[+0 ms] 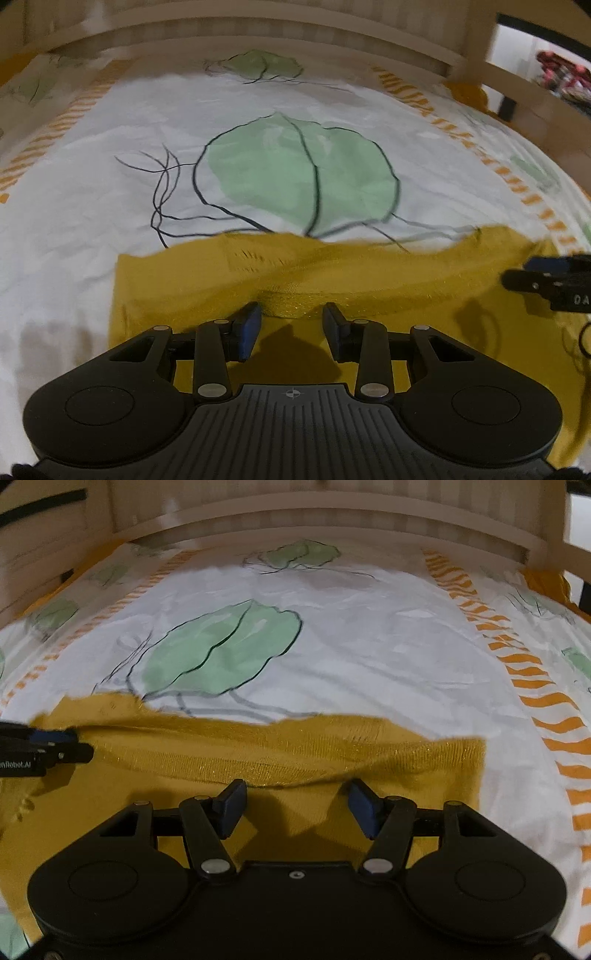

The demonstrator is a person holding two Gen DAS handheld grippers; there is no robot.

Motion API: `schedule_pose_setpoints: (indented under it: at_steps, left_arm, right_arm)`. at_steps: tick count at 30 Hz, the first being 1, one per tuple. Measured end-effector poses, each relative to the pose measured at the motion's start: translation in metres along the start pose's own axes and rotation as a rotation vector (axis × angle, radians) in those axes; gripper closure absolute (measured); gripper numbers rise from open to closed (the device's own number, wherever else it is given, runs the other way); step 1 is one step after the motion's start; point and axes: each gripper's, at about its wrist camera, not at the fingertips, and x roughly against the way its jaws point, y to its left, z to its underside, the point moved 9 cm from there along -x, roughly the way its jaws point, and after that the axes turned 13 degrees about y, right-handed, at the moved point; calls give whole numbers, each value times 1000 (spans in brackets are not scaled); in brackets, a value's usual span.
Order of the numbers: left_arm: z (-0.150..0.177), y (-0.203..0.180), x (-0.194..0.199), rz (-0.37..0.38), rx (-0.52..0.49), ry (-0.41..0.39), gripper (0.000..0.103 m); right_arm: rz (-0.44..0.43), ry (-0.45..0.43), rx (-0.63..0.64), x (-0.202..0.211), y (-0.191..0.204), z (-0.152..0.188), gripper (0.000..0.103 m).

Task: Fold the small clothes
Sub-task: 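Lower the hem onto the sweater and open both grippers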

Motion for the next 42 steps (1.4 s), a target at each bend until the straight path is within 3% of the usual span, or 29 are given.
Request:
schedule_pose_setpoints:
  at_steps: [6,12,17,24,30,36,42]
  left_arm:
    - [-9,19,-6,-15,109,11,67]
    - [-28,21,-1,-102,106,15,67]
    - [-10,0,30,-25,41,-31,67]
    - [33,-29,21,66,-4,46,67]
    - [3,-24,-6,31,43,46,67]
    - [-26,-10,-25,2,136,45,66]
    - [-23,-11,-9,4,165,33,66]
  right_arm:
    - [-10,29,-102,-8,-17,-14,38]
    - [39,25,-139,-11,-25,-27,38]
    - [43,-28,-104,11,-17,-33,37]
    - [10,25,56,14,22,5,37]
    - [35,44,80,-11,35,-7,34]
    - [40,60,-8,-36,27,-34,34]
    - [21,47,-58,-31,18,-38,34]
